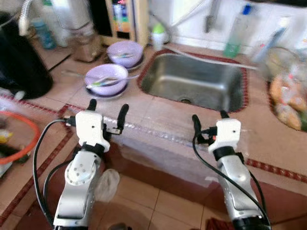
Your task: Kitchen organization
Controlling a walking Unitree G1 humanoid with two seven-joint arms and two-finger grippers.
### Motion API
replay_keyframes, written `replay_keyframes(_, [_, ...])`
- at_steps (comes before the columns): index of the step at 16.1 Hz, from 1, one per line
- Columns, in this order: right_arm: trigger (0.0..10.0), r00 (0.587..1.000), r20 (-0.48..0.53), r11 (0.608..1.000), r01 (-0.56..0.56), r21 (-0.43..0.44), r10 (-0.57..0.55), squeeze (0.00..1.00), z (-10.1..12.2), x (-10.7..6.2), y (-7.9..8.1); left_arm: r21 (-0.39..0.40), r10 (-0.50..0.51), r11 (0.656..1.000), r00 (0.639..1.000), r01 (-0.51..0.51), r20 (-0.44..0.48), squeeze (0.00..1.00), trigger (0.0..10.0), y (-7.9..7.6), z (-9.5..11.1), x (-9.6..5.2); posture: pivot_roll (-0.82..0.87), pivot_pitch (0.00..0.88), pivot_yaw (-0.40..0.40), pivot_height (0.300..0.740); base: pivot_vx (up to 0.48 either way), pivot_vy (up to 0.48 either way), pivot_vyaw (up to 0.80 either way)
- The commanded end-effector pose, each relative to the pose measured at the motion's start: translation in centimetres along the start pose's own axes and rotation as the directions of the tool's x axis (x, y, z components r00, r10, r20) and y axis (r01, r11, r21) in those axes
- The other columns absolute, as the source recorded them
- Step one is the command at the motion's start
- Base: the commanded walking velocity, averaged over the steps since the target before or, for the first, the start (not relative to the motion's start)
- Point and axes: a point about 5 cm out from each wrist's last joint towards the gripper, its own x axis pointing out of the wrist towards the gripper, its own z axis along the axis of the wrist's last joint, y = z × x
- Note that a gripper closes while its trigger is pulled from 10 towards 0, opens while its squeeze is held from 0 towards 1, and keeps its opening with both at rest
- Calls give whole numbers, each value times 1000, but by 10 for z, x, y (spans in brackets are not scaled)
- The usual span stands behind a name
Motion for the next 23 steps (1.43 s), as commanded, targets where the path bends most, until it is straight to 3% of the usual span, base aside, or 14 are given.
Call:
replay_keyframes(1, [10000, 1000, 22, 1000, -11, 10, 11, 0, 4, 1, 3, 4, 2, 1000, 1000, -2, 8, 0, 10000, 2, 3, 0, -7, 0, 44, 740, 0, 0, 556])
replay_keyframes(10, [10000, 1000, 6, 1000, -8, 8, 8, 0, 1, 0, -1, 4, -7, 1000, 1000, 7, -17, 0, 10000, 3, -1, -3, -8, 0, 45, 740, 0, 33, 0])
replay_keyframes(13, [10000, 1000, 1, 1000, -2, 19, 2, 0, 1, 1, 0, -7, -34, 999, 999, 34, -20, 0, 10000, -1, -2, -1, -14, 0, 47, 740, 0, 410, 0])
replay_keyframes(18, [10000, 1000, 0, 1000, 1, 22, -1, 0, 1, 0, 0, 8, -47, 999, 999, 47, -9, 0, 10000, -2, -1, 0, -14, 0, 46, 740, 0, 250, -599])
replay_keyframes(23, [10000, 1000, 3, 1000, 0, 18, 0, 0, 1, 1, -1, 1, -87, 996, 996, 87, 10, 0, 10000, -7, 3, 0, -13, 0, 46, 740, 0, 0, 0])
